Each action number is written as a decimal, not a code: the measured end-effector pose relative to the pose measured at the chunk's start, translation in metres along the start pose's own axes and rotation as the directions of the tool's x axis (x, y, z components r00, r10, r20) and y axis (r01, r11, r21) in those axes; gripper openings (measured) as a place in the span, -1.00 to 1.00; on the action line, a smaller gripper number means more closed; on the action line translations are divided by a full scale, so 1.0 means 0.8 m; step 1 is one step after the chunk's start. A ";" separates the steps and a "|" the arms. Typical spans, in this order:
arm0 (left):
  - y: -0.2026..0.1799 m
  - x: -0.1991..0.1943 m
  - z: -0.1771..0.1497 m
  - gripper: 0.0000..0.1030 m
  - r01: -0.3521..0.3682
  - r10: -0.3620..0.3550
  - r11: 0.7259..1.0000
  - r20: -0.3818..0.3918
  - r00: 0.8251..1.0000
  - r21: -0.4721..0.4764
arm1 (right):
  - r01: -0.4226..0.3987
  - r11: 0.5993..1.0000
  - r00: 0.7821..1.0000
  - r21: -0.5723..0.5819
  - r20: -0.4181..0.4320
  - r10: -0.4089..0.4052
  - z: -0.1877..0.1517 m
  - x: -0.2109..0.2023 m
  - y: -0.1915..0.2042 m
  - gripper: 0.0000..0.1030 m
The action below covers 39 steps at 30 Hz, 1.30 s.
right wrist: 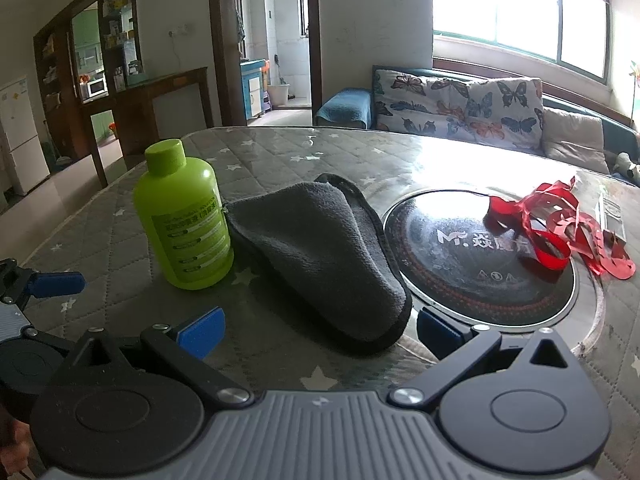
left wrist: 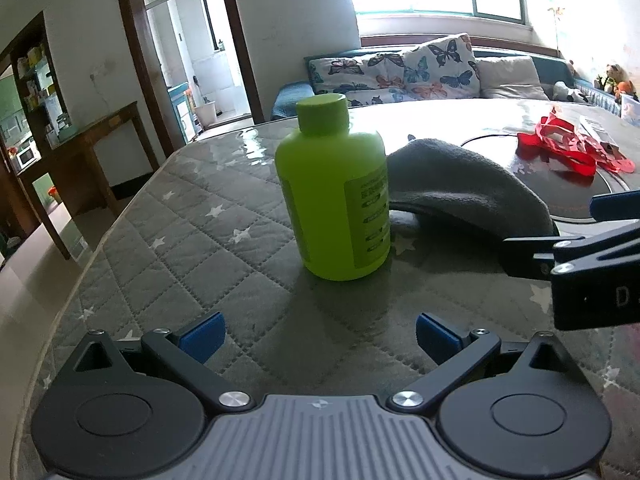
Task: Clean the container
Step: 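Move the right tool toward the grey microfiber cloth beside the green bottle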
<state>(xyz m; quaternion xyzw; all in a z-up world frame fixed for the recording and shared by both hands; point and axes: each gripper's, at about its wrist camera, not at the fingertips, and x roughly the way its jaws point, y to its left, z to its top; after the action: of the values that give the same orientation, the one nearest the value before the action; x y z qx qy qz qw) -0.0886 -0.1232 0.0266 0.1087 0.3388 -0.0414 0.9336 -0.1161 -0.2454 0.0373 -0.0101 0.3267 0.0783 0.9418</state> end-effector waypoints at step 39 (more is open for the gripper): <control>0.028 0.085 0.037 1.00 0.210 -0.212 0.976 -0.030 0.977 -0.053 | -0.005 0.999 0.999 0.049 -0.031 0.006 0.027 0.038 -0.027 1.00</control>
<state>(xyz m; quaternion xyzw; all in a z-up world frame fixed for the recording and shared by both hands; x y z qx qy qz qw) -0.0149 -0.1088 0.0090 0.0497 0.3657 -0.1300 0.9203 -0.0762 -0.2612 0.0350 0.0128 0.3434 0.0725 0.9363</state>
